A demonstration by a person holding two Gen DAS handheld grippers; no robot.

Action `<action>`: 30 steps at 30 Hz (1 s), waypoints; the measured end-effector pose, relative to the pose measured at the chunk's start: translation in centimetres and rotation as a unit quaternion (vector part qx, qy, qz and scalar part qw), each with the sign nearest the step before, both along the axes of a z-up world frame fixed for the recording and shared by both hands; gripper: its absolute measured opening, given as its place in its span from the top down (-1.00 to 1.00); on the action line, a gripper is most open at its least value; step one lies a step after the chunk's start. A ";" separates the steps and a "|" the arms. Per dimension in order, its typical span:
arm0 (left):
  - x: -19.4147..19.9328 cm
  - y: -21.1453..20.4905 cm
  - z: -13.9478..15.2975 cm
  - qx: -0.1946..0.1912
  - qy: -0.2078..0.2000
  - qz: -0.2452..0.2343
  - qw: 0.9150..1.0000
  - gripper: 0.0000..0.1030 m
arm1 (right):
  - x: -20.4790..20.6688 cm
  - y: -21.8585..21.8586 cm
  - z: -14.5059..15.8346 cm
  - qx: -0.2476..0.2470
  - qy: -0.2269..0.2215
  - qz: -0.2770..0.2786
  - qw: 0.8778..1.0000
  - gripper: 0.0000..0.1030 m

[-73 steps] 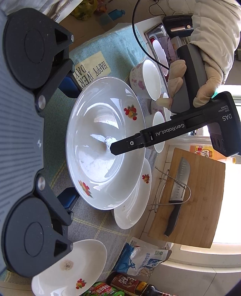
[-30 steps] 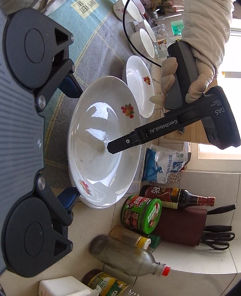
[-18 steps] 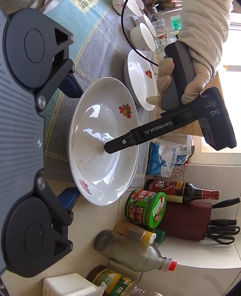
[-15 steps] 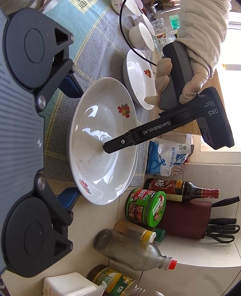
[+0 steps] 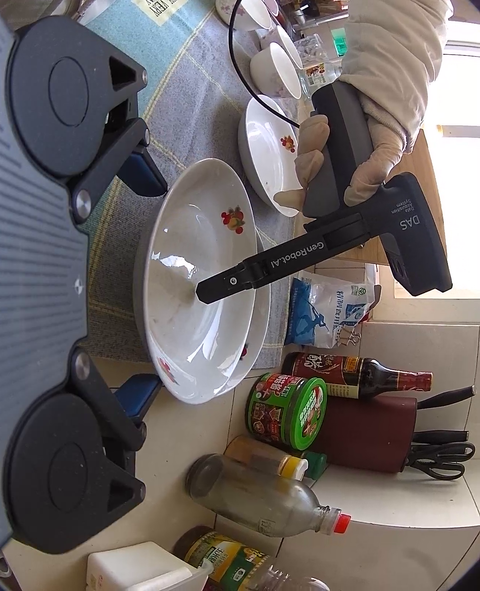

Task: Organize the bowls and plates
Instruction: 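Lower the fruit-print plate onto the stained plate and open the left gripper, then withdraw the left tool from the stacked plates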

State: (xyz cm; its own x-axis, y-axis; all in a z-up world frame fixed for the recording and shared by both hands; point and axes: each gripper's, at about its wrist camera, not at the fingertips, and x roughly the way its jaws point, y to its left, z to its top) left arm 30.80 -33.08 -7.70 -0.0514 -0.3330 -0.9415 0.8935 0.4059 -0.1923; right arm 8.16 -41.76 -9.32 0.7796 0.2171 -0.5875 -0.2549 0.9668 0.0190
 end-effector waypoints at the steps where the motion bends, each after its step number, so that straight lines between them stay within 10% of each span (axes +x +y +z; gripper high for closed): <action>1: 0.0 0.0 0.1 -0.001 -0.001 0.001 1.000 -0.58 | 0.0 0.0 0.0 -0.001 -0.001 0.000 1.000 -1.00; 18: -0.5 2.2 2.7 -0.040 -0.059 0.042 0.997 -0.67 | 0.6 0.3 0.0 -0.013 0.000 0.003 1.000 -1.00; 30: -6.9 6.3 6.1 -0.125 -0.129 0.110 0.978 -0.76 | 1.2 -0.4 1.2 0.021 -0.015 -0.045 0.999 -1.00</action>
